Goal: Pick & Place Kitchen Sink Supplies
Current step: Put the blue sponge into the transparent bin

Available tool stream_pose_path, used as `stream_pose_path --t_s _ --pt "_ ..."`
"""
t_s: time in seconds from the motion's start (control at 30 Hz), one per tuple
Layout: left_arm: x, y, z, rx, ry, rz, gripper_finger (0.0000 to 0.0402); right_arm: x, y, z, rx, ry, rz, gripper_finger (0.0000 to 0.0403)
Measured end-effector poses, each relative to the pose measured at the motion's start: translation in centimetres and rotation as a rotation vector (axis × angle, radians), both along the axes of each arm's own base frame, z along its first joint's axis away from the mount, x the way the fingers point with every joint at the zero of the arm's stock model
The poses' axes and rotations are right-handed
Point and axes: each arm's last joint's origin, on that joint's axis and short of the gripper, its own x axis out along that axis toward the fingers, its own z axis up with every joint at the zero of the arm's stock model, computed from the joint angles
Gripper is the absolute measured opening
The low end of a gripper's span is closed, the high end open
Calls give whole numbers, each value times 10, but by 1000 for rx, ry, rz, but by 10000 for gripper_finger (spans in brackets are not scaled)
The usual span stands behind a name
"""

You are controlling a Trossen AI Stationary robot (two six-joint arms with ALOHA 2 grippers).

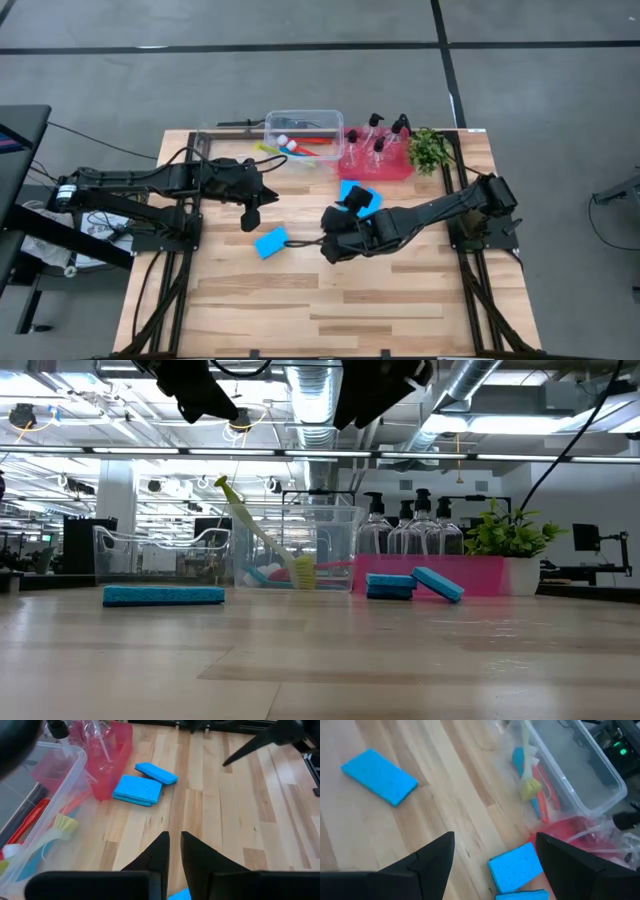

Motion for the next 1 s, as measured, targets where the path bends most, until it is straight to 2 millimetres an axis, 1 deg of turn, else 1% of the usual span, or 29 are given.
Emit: stream_pose_path --t_s 0.23,0.4,0.5,0.6,0.67,0.83,0.93,1.0 --pt "0 0 -1 -32 5 22 47 0 -6 -1 -48 67 36 272" --pt "-1 -1 -1 -65 4 42 47 -11 -15 0 -71 120 12 272" --pt "-1 -4 -11 -124 26 69 47 -28 -18 -8 -87 114 -36 271" --pt "-3 -6 -26 -185 68 106 47 -55 -23 -19 -55 98 -76 270" --pt "-4 -9 -34 -220 90 105 47 -75 -27 -23 -25 61 -100 270" --pt "-6 -20 -44 -316 112 97 47 -118 -31 -20 49 -79 -95 270" --pt "-5 -33 -45 -355 103 65 47 -135 -32 -17 76 -140 -71 270" --pt "-4 -44 -46 -373 98 26 47 -142 -33 -16 83 -154 -59 270"
